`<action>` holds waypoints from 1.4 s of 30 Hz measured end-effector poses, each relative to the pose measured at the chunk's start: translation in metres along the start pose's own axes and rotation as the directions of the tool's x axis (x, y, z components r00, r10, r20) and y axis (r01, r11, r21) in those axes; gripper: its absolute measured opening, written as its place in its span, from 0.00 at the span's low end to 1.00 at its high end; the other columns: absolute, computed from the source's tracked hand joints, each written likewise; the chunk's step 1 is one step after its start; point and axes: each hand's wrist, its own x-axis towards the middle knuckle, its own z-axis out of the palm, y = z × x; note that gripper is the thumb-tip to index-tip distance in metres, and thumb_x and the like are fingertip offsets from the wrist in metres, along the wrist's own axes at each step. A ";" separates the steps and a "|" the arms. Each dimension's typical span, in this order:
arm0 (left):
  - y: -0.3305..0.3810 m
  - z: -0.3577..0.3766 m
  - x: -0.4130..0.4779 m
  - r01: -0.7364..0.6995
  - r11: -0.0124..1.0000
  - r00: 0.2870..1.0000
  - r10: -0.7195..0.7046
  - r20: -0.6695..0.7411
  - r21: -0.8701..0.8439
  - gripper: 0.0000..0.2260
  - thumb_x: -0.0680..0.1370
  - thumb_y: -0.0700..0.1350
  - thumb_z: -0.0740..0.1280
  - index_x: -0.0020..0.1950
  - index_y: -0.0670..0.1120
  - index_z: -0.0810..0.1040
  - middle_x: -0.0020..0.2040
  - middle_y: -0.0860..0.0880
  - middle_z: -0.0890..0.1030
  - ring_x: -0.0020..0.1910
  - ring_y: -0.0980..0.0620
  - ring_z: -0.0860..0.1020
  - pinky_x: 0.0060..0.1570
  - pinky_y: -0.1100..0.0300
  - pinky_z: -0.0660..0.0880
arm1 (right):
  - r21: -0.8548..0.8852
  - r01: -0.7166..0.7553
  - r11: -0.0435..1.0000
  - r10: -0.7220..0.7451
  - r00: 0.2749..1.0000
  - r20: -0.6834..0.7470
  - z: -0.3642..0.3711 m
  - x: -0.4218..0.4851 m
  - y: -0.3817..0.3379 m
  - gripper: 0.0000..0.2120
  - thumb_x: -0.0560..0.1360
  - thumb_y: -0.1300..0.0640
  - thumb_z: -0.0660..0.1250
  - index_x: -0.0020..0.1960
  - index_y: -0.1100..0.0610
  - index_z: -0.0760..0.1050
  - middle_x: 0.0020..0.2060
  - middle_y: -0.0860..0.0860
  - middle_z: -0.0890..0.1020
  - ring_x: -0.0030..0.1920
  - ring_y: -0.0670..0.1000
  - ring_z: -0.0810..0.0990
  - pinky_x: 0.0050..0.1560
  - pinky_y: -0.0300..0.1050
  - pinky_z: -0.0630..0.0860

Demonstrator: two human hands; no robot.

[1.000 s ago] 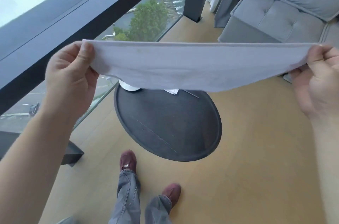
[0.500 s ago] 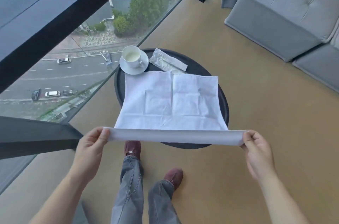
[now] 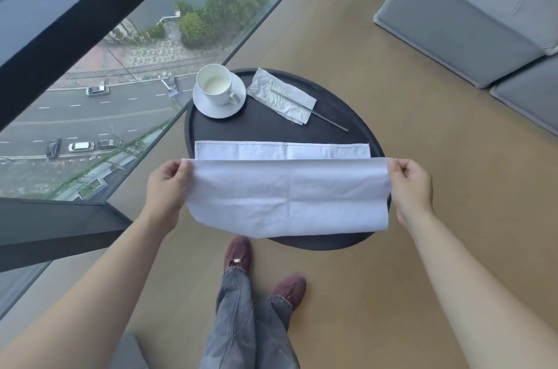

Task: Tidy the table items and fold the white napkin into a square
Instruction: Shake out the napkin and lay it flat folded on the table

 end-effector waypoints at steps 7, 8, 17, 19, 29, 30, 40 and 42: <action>-0.006 0.018 0.061 -0.052 0.981 0.996 0.065 -0.066 0.188 0.13 0.83 0.48 0.65 0.47 0.39 0.79 0.36 0.49 0.73 0.34 0.50 0.68 0.32 0.58 0.64 | -0.184 -0.032 0.982 0.026 0.999 -0.039 0.045 0.042 0.006 0.11 0.81 0.55 0.62 0.48 0.63 0.75 0.35 0.49 0.74 0.35 0.50 0.69 0.35 0.43 0.68; -0.006 0.020 0.067 -0.069 0.971 0.994 0.085 -0.062 0.228 0.13 0.83 0.48 0.64 0.46 0.40 0.79 0.35 0.49 0.73 0.33 0.50 0.67 0.32 0.57 0.64 | -0.214 -0.038 0.976 0.028 0.998 -0.050 0.049 0.045 0.009 0.11 0.81 0.55 0.61 0.48 0.63 0.75 0.35 0.49 0.74 0.36 0.51 0.69 0.35 0.44 0.68; 0.000 0.036 0.098 -0.138 0.822 0.981 0.191 -0.039 0.553 0.12 0.82 0.51 0.61 0.46 0.44 0.75 0.38 0.48 0.78 0.42 0.43 0.75 0.41 0.50 0.70 | -0.456 -0.007 0.890 -0.056 0.991 -0.125 0.064 0.060 0.016 0.12 0.83 0.55 0.59 0.47 0.61 0.74 0.39 0.53 0.78 0.41 0.58 0.75 0.41 0.46 0.67; -0.002 0.037 0.100 -0.155 0.778 0.976 0.217 -0.029 0.609 0.12 0.83 0.51 0.60 0.45 0.44 0.73 0.37 0.50 0.76 0.42 0.42 0.75 0.39 0.49 0.70 | -0.475 -0.014 0.880 -0.062 0.988 -0.144 0.066 0.061 0.016 0.12 0.83 0.54 0.59 0.47 0.61 0.73 0.39 0.53 0.78 0.42 0.58 0.75 0.42 0.46 0.66; -0.018 0.068 0.041 -0.373 0.601 0.861 0.509 0.021 0.707 0.21 0.80 0.47 0.64 0.70 0.38 0.71 0.64 0.37 0.73 0.65 0.37 0.69 0.66 0.44 0.66 | -0.691 0.287 0.663 -0.406 0.914 -0.010 0.082 -0.004 0.021 0.18 0.80 0.55 0.59 0.68 0.59 0.70 0.67 0.57 0.73 0.67 0.61 0.70 0.64 0.57 0.67; -0.024 0.083 0.024 -0.462 0.533 0.828 0.546 0.130 0.709 0.22 0.80 0.47 0.64 0.72 0.38 0.70 0.68 0.36 0.72 0.68 0.38 0.69 0.68 0.44 0.64 | -0.683 0.380 0.624 -0.423 0.899 0.114 0.093 -0.020 0.024 0.21 0.80 0.56 0.58 0.73 0.59 0.67 0.72 0.56 0.71 0.72 0.60 0.67 0.68 0.57 0.65; -0.076 0.157 -0.014 -0.643 0.201 0.749 0.366 0.552 0.739 0.30 0.86 0.56 0.52 0.84 0.44 0.51 0.85 0.46 0.50 0.84 0.47 0.47 0.80 0.42 0.48 | -0.763 0.558 0.326 -0.299 0.827 0.477 0.131 -0.037 0.061 0.34 0.82 0.43 0.49 0.83 0.55 0.44 0.83 0.50 0.46 0.82 0.50 0.43 0.80 0.56 0.48; -0.074 0.161 -0.013 -0.662 0.164 0.730 0.365 0.578 0.732 0.31 0.85 0.57 0.53 0.84 0.44 0.50 0.85 0.46 0.50 0.84 0.47 0.47 0.80 0.41 0.48 | -0.792 0.519 0.322 -0.288 0.851 0.440 0.117 -0.027 0.065 0.35 0.82 0.41 0.48 0.83 0.56 0.42 0.83 0.51 0.44 0.82 0.50 0.41 0.80 0.56 0.47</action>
